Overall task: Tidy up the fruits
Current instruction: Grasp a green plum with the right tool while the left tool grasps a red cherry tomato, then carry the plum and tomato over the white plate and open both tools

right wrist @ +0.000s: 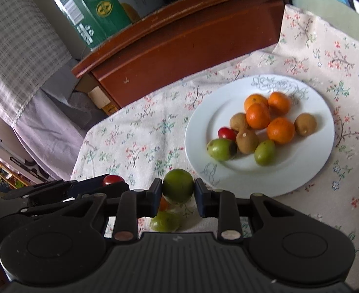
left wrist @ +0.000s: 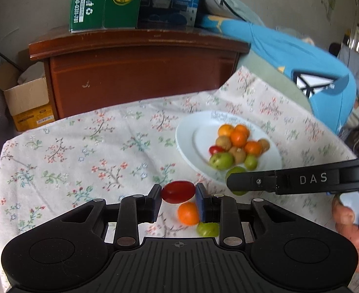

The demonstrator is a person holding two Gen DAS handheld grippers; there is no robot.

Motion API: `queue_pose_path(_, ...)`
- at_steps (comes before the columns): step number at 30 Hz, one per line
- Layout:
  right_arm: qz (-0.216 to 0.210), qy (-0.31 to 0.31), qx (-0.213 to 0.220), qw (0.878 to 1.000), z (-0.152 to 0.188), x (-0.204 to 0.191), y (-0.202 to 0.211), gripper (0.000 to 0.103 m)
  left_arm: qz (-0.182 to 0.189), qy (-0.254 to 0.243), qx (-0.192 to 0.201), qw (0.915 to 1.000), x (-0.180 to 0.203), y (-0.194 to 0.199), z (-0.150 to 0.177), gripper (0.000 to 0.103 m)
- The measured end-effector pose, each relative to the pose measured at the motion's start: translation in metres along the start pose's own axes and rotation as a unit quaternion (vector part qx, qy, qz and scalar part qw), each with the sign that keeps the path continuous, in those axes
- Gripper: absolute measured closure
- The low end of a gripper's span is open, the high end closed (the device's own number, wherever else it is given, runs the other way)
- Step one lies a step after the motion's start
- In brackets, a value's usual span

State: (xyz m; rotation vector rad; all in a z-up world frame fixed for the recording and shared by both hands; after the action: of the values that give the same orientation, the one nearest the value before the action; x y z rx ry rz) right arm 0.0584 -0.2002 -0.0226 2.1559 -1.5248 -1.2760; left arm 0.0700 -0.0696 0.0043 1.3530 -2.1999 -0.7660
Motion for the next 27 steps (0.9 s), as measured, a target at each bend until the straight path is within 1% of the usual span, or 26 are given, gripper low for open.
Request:
queue_pose_path(6, 0.001, -0.009, 0.031, 0.999, -0.018, 0.005, 0.018, 0.074, 0.008, 0.017, 0.018, 0.9997, 0.007, 0.001, -0.016, 0.076)
queue_pose_path(9, 0.003, -0.016, 0.046, 0.999, -0.026, 0.01, 0.028, 0.074, 0.002, 0.015, 0.025, 0.9996, 0.011, -0.001, -0.024, 0.076)
queue_pose_path(13, 0.012, -0.028, 0.057, 0.998, -0.032, 0.02, 0.037, 0.074, 0.006, 0.024, 0.027, 0.9993, 0.014, -0.005, -0.033, 0.076)
queue_pose_path(21, 0.03, -0.056, 0.056, 0.996, -0.03, 0.035, 0.037, 0.074, 0.009, 0.061, 0.013, 0.998, 0.011, -0.023, -0.047, 0.076)
queue_pose_path(27, 0.034, -0.084, 0.041, 0.995, -0.023, 0.044, 0.027, 0.074, 0.012, 0.068, 0.004, 0.9976, 0.015, -0.046, -0.053, 0.076)
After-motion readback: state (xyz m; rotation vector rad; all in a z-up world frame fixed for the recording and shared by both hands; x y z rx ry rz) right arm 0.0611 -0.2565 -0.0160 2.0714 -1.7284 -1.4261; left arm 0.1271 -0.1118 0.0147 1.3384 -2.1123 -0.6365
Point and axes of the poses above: each gripper's, at about its wrist camera, not at the fingertips, and y roughly against the way its jaws point, x to its right, z to its underside, the point moved 8 cm from there along -y, roughly the way its jaws point, and after that the axes turned 5 degrees about -z, right-handed, at the moved point
